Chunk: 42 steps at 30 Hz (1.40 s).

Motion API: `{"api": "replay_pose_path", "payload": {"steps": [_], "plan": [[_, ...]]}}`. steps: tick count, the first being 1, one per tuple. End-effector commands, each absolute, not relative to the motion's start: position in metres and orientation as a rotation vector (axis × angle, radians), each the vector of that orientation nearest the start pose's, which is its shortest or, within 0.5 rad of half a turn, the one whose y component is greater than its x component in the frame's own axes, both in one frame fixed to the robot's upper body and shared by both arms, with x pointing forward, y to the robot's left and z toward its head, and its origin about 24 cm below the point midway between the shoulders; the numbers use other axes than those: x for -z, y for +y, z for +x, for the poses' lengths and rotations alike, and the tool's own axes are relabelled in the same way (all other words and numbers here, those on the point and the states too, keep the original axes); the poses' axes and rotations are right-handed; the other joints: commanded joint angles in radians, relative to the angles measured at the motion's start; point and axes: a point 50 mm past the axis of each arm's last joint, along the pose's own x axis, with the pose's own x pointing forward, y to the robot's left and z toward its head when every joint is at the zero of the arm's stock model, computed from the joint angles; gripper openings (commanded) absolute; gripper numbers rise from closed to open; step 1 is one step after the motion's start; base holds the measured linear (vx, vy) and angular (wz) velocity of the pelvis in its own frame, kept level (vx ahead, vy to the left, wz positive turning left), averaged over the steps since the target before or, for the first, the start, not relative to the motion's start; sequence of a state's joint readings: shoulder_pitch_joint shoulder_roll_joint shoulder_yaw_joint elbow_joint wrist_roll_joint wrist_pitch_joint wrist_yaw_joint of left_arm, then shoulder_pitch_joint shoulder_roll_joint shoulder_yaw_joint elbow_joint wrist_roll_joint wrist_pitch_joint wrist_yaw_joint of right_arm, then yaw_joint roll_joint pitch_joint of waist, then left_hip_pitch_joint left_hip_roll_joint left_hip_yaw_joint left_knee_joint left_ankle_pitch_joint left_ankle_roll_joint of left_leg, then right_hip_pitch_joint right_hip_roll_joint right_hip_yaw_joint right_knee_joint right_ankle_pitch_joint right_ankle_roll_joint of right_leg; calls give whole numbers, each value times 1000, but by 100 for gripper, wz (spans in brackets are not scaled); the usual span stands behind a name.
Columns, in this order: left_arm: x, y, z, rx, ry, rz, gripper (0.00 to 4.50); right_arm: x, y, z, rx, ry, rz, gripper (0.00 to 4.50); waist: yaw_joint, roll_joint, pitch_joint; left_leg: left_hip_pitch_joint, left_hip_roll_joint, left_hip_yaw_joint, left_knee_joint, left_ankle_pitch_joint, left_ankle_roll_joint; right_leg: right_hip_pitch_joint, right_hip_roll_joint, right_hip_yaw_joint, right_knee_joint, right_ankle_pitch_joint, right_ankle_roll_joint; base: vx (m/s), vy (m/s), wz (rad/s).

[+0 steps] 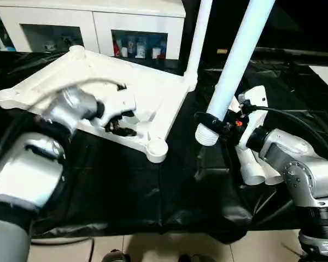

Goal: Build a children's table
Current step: Pick table leg, then rotate table base

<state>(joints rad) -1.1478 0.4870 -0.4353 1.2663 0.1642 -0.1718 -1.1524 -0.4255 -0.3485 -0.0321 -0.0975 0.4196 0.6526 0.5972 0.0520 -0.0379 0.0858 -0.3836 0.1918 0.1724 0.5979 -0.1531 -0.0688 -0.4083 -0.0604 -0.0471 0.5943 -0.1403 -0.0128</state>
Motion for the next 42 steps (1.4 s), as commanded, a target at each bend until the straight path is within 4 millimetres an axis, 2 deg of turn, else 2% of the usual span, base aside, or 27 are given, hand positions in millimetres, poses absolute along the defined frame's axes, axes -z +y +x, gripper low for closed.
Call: {"api": "replay_pose_path", "payload": {"steps": [1,4,8,9,11,12,13,20,23,29,31,34,36,39,41,42], "plan": [[-134,184,385,1120,557,806,342,-140,-153,304,-749,125,51,188,1,13,-81,27,26,-7,-69,-256,-2,52,-71,37,-65,-273,-213,0,0,0],[-123,182,382,1142,598,860,342,-139,-152,304,-756,129,44,188,1,14,-78,30,28,-8,-70,-279,-6,50,-72,37,-69,-304,-209,0,0,0],[-98,177,382,1065,585,1085,342,-137,-149,302,-767,135,39,188,1,18,-78,31,29,-10,-71,-303,-9,50,-70,36,-75,-342,-186,0,0,0],[-96,176,382,1058,585,1097,342,-137,-149,302,-768,135,39,188,1,18,-78,32,29,-10,-71,-308,-10,49,-69,36,-76,-348,-180,0,0,0],[-96,176,382,1058,585,1097,342,-137,-149,302,-768,135,39,188,1,17,-79,30,28,-11,-71,-299,-8,51,-70,36,-76,-347,-178,0,0,0],[-95,177,381,1056,594,1093,342,-137,-149,302,-768,135,39,188,1,18,-79,32,28,-11,-70,-301,-9,48,-69,36,-77,-346,-183,0,0,0],[-94,177,381,1063,602,1098,323,-137,-149,301,-768,136,38,188,3,22,-79,33,28,-12,-70,-308,-11,47,-70,35,-78,-354,-182,0,0,0],[-92,177,377,1118,656,1063,286,-135,-149,299,-773,140,33,188,3,20,-81,32,28,-12,-71,-312,-12,48,-71,35,-77,-338,-192,0,0,0],[-90,177,376,1135,685,1071,252,-133,-148,299,-781,142,28,188,4,18,-82,31,28,-11,-71,-306,-10,49,-71,36,-76,-327,-198,0,0,0],[-87,181,373,1150,786,1066,215,-131,-146,298,-791,146,19,188,5,20,-84,32,29,-12,-70,-302,-12,50,-74,36,-74,-322,-203,0,0,0],[-86,180,374,1136,806,1043,183,-131,-146,298,-793,147,16,188,4,19,-84,30,29,-12,-71,-298,-11,51,-73,36,-72,-313,-205,0,0,0],[-83,178,372,1126,841,978,172,-129,-145,297,-797,149,13,188,4,18,-86,28,27,-11,-69,-284,-6,54,-74,37,-71,-301,-214,0,0,0],[-81,178,372,1122,854,955,147,-129,-145,297,-798,149,12,188,4,19,-87,28,27,-10,-68,-280,-2,53,-73,37,-72,-302,-214,0,0,0],[-78,178,371,1113,877,931,127,-128,-144,297,-800,151,9,188,5,21,-88,28,27,-11,-68,-284,-2,54,-73,36,-73,-305,-215,0,0,0],[-74,175,369,1088,905,855,121,-127,-143,296,-802,150,8,188,5,24,-90,31,27,-10,-67,-286,-1,54,-73,37,-74,-301,-218,0,0,0],[-72,174,369,1078,916,824,115,-127,-143,296,-803,150,8,188,6,21,-89,28,25,-9,-67,-284,4,56,-74,35,-75,-314,-216,0,0,0]]}}
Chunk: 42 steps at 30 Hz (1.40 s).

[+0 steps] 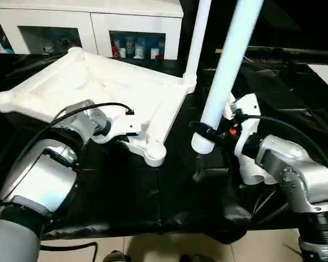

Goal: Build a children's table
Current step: Rotate table base

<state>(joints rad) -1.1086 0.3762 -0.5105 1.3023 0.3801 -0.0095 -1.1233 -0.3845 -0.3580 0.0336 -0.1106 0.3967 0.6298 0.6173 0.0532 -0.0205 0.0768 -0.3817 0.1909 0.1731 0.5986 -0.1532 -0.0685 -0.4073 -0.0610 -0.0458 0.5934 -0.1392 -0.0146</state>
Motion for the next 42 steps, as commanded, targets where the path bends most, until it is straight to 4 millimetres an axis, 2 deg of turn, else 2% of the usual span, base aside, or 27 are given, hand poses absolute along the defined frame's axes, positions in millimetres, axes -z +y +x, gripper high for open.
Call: {"api": "replay_pose_path", "payload": {"steps": [1,3,5,6,8,9,12,15,17,18,19,20,21,23,24,25,26,27,28,30,31,32,33,35,40,41,42], "plan": [[-70,171,368,1056,920,777,111,-127,-142,296,-803,148,10,188,5,4,-81,25,25,-10,-67,-280,6,55,-73,34,-74,-322,-212,0,0,0],[-64,164,368,1022,909,690,111,-126,-142,295,-802,145,14,188,5,7,-80,25,22,-9,-65,-283,13,55,-74,32,-81,-373,-200,0,0,0],[-61,158,367,1011,900,632,97,-126,-142,295,-800,143,18,188,4,6,-77,26,19,-10,-64,-293,20,53,-73,29,-89,-436,-180,0,0,0],[-59,155,366,1000,896,597,94,-125,-141,295,-799,143,20,188,6,11,-79,26,17,-11,-63,-295,21,54,-73,27,-92,-466,-169,0,0,0],[-54,150,365,979,897,539,86,-125,-141,295,-798,144,25,188,3,9,-76,27,16,-11,-64,-306,21,52,-71,25,-98,-494,-158,0,0,0],[-50,147,363,968,895,516,78,-124,-140,294,-797,145,27,188,2,8,-77,30,14,-13,-63,-325,22,50,-71,20,-103,-548,-139,0,0,0],[-46,144,361,975,873,492,69,-123,-140,294,-797,147,31,188,-3,7,-77,30,13,-16,-65,-336,27,47,-68,15,-112,-585,-109,0,0,0],[-46,140,361,949,833,463,43,-122,-139,294,-795,149,34,188,-10,8,-73,33,14,-18,-67,-366,29,42,-66,8,-116,-598,-104,0,0,0],[-48,134,361,970,731,466,29,-121,-139,295,-793,151,37,188,-12,7,-71,36,16,-21,-67,-381,31,42,-70,2,-122,-617,-100,0,0,0],[-49,131,361,993,669,481,29,-121,-139,295,-792,151,37,188,-15,11,-72,35,18,-23,-71,-390,31,44,-69,-6,-124,-618,-92,0,0,0],[-52,128,360,1024,595,504,20,-121,-139,295,-793,152,37,188,-18,7,-71,32,17,-22,-72,-395,34,45,-67,-12,-127,-618,-85,0,0,0],[-54,126,358,1054,542,511,11,-121,-139,295,-793,152,37,188,-22,9,-72,31,18,-24,-76,-406,32,47,-71,-17,-128,-617,-75,0,0,0],[-59,125,353,1119,418,600,6,-120,-140,295,-794,154,38,188,-23,9,-71,36,22,-25,-77,-422,31,41,-74,-17,-130,-614,-72,0,0,0],[-62,123,347,1179,340,639,4,-120,-140,295,-796,155,39,188,-26,9,-72,31,26,-28,-82,-429,23,42,-79,-14,-123,-596,-76,0,0,0],[-64,124,345,1178,330,629,4,-120,-141,295,-798,157,39,188,-27,10,-71,35,28,-26,-82,-435,20,38,-80,-9,-122,-594,-77,0,0,0],[-66,123,345,1179,330,614,4,-119,-141,295,-798,158,39,188,-25,4,-68,38,24,-22,-78,-429,23,32,-81,-8,-124,-611,-75,0,0,0],[-66,123,345,1179,330,608,31,-119,-141,295,-799,159,39,188,-25,4,-68,38,24,-22,-78,-429,23,32,-81,-8,-124,-611,-75,0,0,0],[-68,122,344,1188,331,583,31,-119,-142,295,-799,160,38,188,-21,1,-67,44,26,-17,-76,-417,25,25,-83,-3,-127,-618,-78,0,0,0],[-69,122,343,1212,340,560,58,-118,-143,296,-800,162,37,188,-17,5,-67,41,24,-17,-77,-410,24,28,-82,-4,-123,-618,-78,0,0,0],[-73,123,340,1244,336,543,58,-118,-143,297,-802,164,35,188,-15,10,-70,36,33,-21,-83,-401,16,31,-85,0,-115,-569,-96,0,0,0],[-73,123,339,1244,339,539,87,-118,-143,298,-802,164,34,188,-14,2,-71,35,35,-20,-85,-401,14,31,-83,1,-108,-529,-108,0,0,0],[-74,123,339,1242,330,550,87,-118,-143,298,-804,164,34,188,-14,2,-71,35,35,-20,-85,-401,14,31,-83,1,-108,-529,-108,0,0,0],[-75,123,339,1238,313,571,96,-119,-144,298,-807,164,33,188,-18,0,-71,26,34,-19,-88,-389,16,36,-83,4,-101,-491,-116,0,0,0],[-75,124,338,1248,318,581,99,-119,-144,299,-810,164,31,188,-19,-3,-72,26,30,-15,-85,-375,21,36,-83,8,-100,-481,-117,0,0,0],[-76,130,338,1270,338,629,100,-119,-144,299,-819,165,25,188,-15,-4,-77,22,29,-8,-79,-302,33,40,-82,16,-90,-417,-132,0,0,0],[-75,132,338,1281,358,646,100,-119,-144,298,-820,165,24,188,-14,4,-78,22,29,-8,-79,-285,34,41,-81,16,-88,-394,-138,0,0,0],[-75,133,338,1288,371,657,100,-119,-144,298,-821,165,24,188,-15,1,-79,19,29,-7,-80,-271,36,43,-79,16,-86,-372,-141,0,0,0]]}}
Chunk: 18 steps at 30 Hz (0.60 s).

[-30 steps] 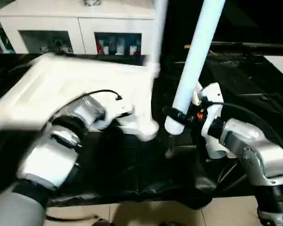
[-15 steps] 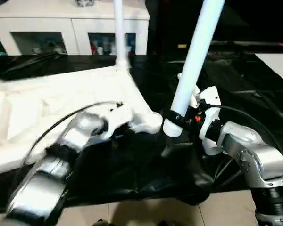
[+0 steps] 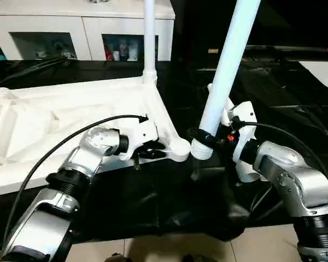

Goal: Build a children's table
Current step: Rotate table base

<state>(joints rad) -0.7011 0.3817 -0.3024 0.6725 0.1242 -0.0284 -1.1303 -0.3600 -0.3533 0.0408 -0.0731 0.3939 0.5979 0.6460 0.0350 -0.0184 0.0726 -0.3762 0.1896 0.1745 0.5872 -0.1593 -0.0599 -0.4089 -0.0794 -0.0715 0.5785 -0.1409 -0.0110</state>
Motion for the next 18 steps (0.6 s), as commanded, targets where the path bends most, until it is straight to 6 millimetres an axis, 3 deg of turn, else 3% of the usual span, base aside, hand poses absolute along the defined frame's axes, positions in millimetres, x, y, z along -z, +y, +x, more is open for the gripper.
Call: {"api": "replay_pose_path", "payload": {"steps": [1,4,7,12,13,17,18], "plan": [[-74,136,338,1289,385,673,100,-119,-144,298,-822,164,23,188,4,1,-76,14,32,-9,-69,-252,26,47,-60,42,-67,-343,-152,0,0,0],[-71,142,337,1278,410,708,100,-119,-144,298,-824,161,20,188,4,3,-77,14,32,-7,-68,-234,27,48,-58,43,-60,-286,-176,0,0,0],[-68,148,334,1273,429,712,100,-119,-144,297,-824,161,19,188,3,4,-75,15,33,-7,-70,-239,25,50,-57,43,-61,-292,-183,0,0,0],[-69,152,334,1252,431,699,100,-119,-144,296,-828,163,20,188,1,3,-69,20,34,-8,-73,-287,11,44,-58,43,-69,-372,-167,0,0,0],[-69,154,333,1251,440,695,100,-118,-144,296,-830,164,20,188,0,-2,-69,19,34,-8,-73,-291,11,44,-58,43,-70,-382,-163,0,0,0],[-69,159,331,1256,452,690,100,-118,-143,297,-833,164,21,188,0,0,-66,21,34,-10,-75,-310,4,40,-59,42,-74,-430,-144,0,0,0],[-70,161,329,1255,443,673,82,-119,-142,298,-839,162,23,188,0,-2,-66,21,34,-10,-74,-311,4,39,-60,43,-76,-438,-141,0,0,0]]}}
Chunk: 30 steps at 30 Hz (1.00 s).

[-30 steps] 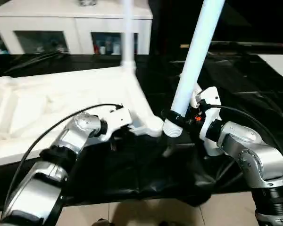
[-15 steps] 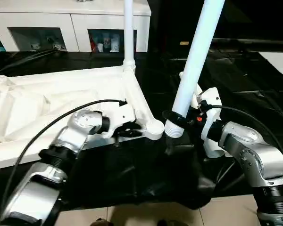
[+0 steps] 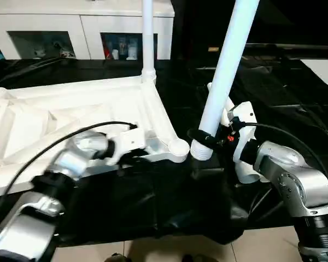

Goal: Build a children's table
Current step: Rotate table base, then insert table leg to table base

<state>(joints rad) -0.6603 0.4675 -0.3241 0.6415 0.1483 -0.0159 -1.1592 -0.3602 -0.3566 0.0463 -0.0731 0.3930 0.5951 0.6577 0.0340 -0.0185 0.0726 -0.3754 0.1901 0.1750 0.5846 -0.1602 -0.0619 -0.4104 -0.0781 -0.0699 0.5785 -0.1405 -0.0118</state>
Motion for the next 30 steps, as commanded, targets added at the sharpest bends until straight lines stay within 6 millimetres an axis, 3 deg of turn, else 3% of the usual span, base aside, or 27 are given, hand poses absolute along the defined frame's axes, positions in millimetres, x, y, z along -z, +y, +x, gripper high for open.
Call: {"api": "replay_pose_path", "payload": {"steps": [1,11,18,21,24,25,30], "plan": [[-70,161,329,1255,443,673,71,-119,-142,298,-839,162,23,188,1,0,-65,19,34,-11,-73,-309,6,40,-62,42,-76,-442,-139,0,0,0],[-62,159,324,1255,437,630,10,-116,-136,306,-813,92,7,188,0,-1,-64,19,33,-9,-72,-307,6,36,-63,43,-74,-429,-143,0,0,0],[-60,149,318,1296,425,579,0,-107,-128,314,-868,175,167,188,-3,-1,-57,19,35,-7,-75,-294,20,35,-59,46,-73,-404,-155,0,0,0],[-59,147,316,1300,429,564,0,-97,-122,314,-954,254,210,188,-3,-10,-51,17,34,-7,-76,-295,30,35,-60,45,-72,-420,-155,0,0,0],[-60,146,317,1284,419,562,0,-89,-121,315,-977,302,178,188,-4,-11,-47,17,35,-7,-78,-297,26,32,-61,46,-76,-442,-147,0,0,0],[-60,145,317,1283,419,557,0,-87,-122,315,-979,316,160,188,-4,-18,-45,15,35,-8,-78,-298,27,33,-63,46,-74,-457,-138,0,0,0],[-61,145,315,1277,419,551,0,-80,-121,320,-970,337,124,188,-5,-20,-39,19,36,-8,-81,-315,20,26,-64,48,-82,-505,-122,0,0,0]]}}
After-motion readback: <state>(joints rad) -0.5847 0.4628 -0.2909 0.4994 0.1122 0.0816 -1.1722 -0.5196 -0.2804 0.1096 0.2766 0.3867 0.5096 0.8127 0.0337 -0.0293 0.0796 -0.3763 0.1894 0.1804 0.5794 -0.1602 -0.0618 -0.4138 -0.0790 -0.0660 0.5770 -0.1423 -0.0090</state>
